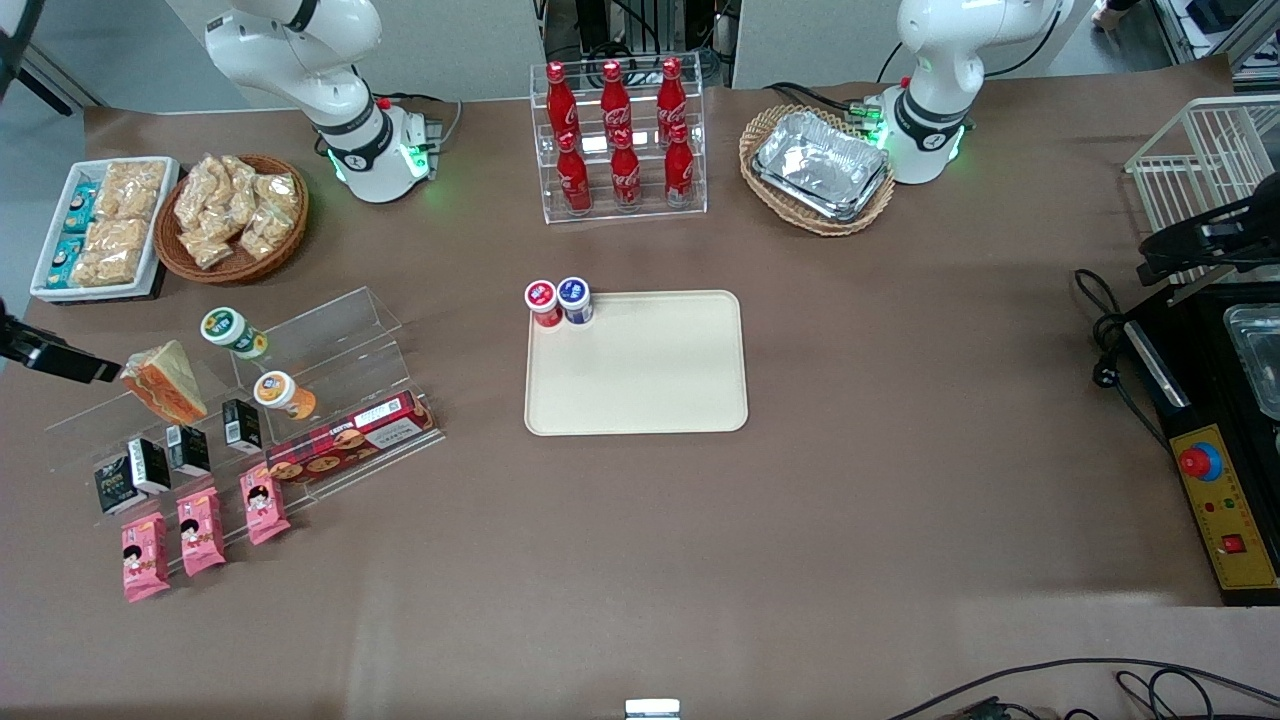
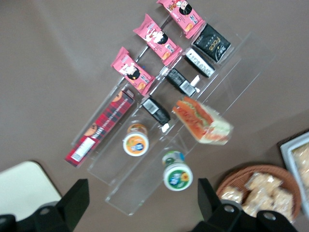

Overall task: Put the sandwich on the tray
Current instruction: 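Move the right gripper toward the wrapped sandwich on the acrylic rack, then lower the right gripper over the sandwich and close on it, then lift the sandwich off the rack and carry it over the cream tray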

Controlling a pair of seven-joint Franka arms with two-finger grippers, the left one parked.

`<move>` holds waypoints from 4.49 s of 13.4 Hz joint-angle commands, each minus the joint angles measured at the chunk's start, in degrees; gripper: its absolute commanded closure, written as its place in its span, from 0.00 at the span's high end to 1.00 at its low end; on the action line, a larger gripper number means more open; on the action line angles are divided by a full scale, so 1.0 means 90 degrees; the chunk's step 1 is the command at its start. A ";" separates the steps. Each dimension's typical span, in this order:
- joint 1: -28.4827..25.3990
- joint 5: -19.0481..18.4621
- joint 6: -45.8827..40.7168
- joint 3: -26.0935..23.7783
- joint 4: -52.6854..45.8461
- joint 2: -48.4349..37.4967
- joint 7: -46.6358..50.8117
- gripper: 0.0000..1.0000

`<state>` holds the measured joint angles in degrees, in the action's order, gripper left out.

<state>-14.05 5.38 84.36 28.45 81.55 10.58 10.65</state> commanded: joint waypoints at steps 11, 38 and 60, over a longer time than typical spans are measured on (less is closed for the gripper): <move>0.0311 -0.0460 0.1163 0.0227 0.2110 -0.1029 -0.3185 1.00; 0.0271 -0.0900 0.4552 0.0198 0.4719 -0.0843 -0.5441 1.00; -0.0771 -0.0512 0.1682 0.0033 0.1937 -0.0716 -0.6115 0.37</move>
<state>-16.61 -1.43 105.69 29.74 105.14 3.60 -44.56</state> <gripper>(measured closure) 0.634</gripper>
